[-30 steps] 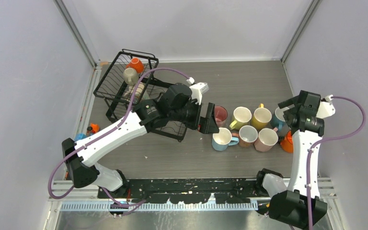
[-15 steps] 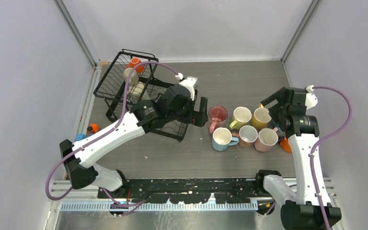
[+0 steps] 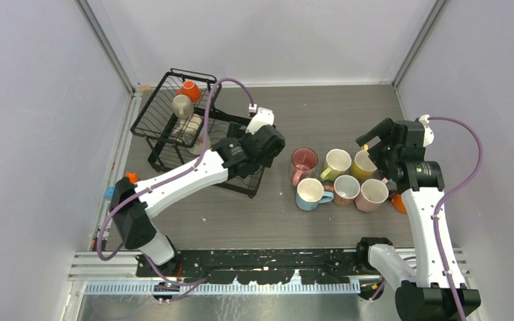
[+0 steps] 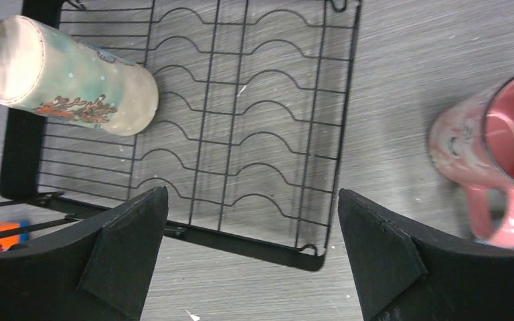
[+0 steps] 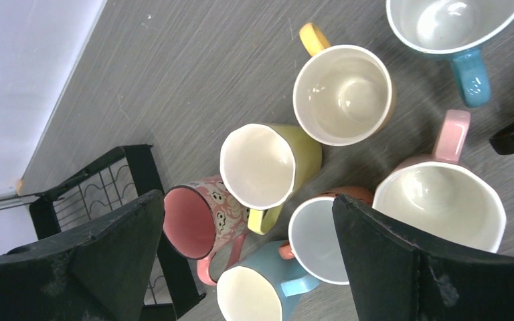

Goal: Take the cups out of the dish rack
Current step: Unload the cup from the dish rack.

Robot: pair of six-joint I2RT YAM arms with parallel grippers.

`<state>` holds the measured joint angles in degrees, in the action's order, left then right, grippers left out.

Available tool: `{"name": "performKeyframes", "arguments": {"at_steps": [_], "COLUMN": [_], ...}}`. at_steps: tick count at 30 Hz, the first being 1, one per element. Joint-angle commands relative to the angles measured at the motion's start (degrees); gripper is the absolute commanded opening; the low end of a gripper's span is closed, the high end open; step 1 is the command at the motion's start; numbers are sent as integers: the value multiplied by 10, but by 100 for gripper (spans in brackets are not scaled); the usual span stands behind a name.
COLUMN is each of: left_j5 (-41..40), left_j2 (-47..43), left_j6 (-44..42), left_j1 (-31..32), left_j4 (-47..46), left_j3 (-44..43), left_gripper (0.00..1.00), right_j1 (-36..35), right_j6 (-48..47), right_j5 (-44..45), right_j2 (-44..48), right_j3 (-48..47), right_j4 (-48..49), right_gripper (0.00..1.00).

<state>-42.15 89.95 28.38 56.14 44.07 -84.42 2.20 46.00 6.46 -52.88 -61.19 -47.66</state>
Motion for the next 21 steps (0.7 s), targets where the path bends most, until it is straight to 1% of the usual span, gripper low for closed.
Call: {"name": "performKeyframes", "arguments": {"at_steps": [1,4,7,11,13,16,21], "left_j5": [-64,-55,-29,6,20,41,93], "left_j2": [8,-1,-15,-30,-33,-40,-33], "left_j6": [-9,-15,-19,-15,-6,-4,-4], "left_j1": [-3,-5,-11,-32,-57,-97,-179], "left_j4": [11,21,36,69,94,119,153], "left_j3": [-42,-61,-92,-141,-169,-200,-252], "left_gripper": [100,100,100,100,100,100,100], "right_j1": [-7,-12,-17,-22,-22,-43,-62], "right_j6": [-7,-9,-9,-8,-8,-9,-8], "right_j5": [-22,-20,-20,-19,-18,-18,-10], "right_j2": [0,0,0,-7,-10,-17,-27], "right_j3": [-10,-12,-13,-17,-21,-27,-33], "right_j4": [32,31,32,32,31,31,30], "right_gripper": [100,100,100,100,100,100,100]}}
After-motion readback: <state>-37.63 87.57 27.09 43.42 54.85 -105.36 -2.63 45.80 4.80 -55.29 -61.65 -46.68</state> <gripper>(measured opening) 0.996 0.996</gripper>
